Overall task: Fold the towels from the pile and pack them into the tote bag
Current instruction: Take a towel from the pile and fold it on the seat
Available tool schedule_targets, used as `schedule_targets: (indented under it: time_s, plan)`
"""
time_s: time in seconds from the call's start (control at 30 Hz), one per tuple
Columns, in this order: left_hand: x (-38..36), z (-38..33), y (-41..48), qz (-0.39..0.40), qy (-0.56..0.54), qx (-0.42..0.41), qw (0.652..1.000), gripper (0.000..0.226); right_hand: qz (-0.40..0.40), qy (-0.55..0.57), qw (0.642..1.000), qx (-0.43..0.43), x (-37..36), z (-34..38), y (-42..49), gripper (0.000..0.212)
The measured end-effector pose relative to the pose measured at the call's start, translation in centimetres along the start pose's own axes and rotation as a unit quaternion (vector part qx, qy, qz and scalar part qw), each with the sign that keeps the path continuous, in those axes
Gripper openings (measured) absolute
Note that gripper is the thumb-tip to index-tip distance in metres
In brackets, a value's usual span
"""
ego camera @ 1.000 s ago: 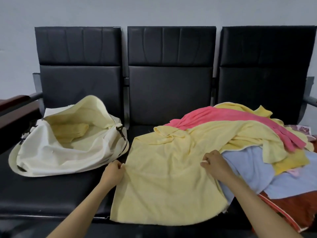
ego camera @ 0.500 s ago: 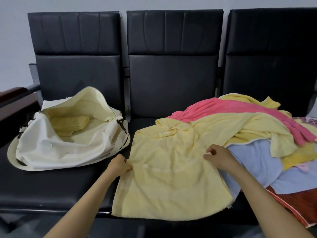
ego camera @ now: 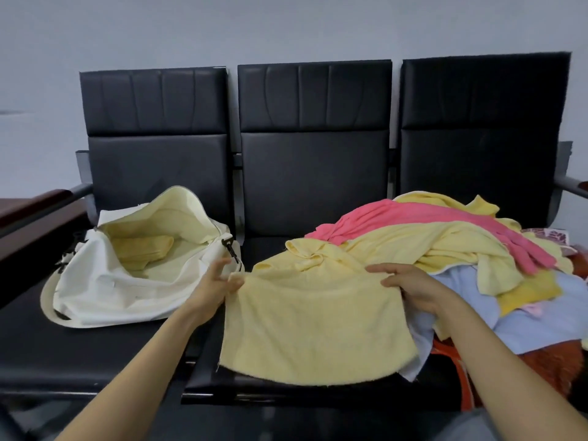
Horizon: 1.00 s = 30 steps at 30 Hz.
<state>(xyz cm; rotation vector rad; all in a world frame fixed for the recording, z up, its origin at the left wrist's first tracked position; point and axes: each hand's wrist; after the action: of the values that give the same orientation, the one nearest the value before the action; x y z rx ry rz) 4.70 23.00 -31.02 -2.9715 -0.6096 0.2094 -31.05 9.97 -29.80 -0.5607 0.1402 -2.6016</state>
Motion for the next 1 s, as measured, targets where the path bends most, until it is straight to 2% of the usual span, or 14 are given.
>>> schedule_targets:
  time_s: [0.07,0.13,0.33,0.43,0.7,0.9,1.0]
  plan:
    - [-0.4,-3.2,-0.5,0.042,0.023,-0.047,0.998,0.042,-0.02,0.012,0.999,0.039,0.8,3.3,-1.1,0.048]
    - [-1.0,-6.8,-0.8,0.052,0.066,-0.099,0.991,0.034,-0.046,-0.008,0.995,0.084,2.0,6.7,-2.0,0.049]
    - [-2.2,-16.4,-2.9,-0.06,0.011,-0.249,0.966,0.03,-0.171,-0.008,0.96,0.221,5.6,14.8,-5.3,0.047]
    - [-2.7,-19.4,-4.9,-0.078,-0.008,-0.302,0.95,0.031,-0.201,0.009,0.941,0.271,6.2,17.4,-7.9,0.045]
    - [-3.3,-24.0,-8.3,-0.043,-0.04,-0.364,0.93,0.031,-0.251,0.051,0.904,0.341,7.5,21.0,-12.6,0.041]
    - [-4.0,-24.0,-7.1,-0.084,-0.009,-0.35,0.933,0.024,-0.239,0.02,0.924,0.297,8.0,20.8,-11.4,0.04]
    - [-4.3,-23.6,-6.1,-0.094,-0.007,-0.328,0.94,0.029,-0.225,0.01,0.934,0.277,7.9,20.2,-10.2,0.041]
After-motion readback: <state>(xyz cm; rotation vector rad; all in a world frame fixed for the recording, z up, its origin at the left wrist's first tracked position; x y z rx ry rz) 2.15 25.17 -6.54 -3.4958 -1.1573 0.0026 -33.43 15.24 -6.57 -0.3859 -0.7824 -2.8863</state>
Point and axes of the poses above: each hand's wrist, its own y-axis towards the middle knuckle, its own x-axis out of the back of the hand, z = x × y, and after that the axes turned 9 degrees about -y, right-handed
